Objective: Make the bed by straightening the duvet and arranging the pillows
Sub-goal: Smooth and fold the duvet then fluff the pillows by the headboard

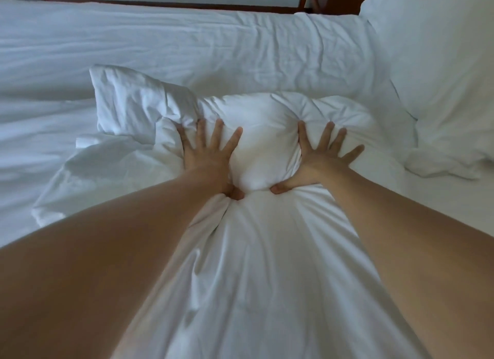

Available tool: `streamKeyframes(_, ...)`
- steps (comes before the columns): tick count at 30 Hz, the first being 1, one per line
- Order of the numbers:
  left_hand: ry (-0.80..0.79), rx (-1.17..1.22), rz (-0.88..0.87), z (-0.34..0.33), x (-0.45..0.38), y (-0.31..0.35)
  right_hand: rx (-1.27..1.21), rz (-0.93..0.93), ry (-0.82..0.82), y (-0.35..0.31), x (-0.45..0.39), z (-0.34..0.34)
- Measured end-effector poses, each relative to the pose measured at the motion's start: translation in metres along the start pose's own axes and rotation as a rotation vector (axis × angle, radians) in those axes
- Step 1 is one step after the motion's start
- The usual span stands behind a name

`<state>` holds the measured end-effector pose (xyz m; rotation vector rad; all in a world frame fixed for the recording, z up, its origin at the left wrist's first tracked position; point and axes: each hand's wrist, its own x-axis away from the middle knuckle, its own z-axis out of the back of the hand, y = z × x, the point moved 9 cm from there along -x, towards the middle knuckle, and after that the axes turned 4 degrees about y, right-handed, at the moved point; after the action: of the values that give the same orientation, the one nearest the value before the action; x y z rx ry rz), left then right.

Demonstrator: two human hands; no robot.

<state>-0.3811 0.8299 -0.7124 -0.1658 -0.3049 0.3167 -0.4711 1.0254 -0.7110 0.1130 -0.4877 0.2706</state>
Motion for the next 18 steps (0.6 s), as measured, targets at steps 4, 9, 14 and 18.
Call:
streamKeyframes(4, 0.036, -0.017, 0.133, 0.001, 0.037, 0.013, -0.049, 0.02, 0.228, -0.001, 0.03, 0.0)
streamKeyframes(9, 0.104, 0.075, 0.133, -0.007, 0.105, 0.01, -0.013, 0.06, 0.407, 0.008, 0.097, -0.027)
streamKeyframes(14, 0.144, 0.056, 0.165, -0.013, 0.193, -0.008, -0.007, 0.097, 0.412, 0.029, 0.176, -0.053)
streamKeyframes(18, 0.101, 0.099, 0.215, -0.026, 0.255, -0.016, -0.074, 0.085, 0.408, 0.047, 0.246, -0.078)
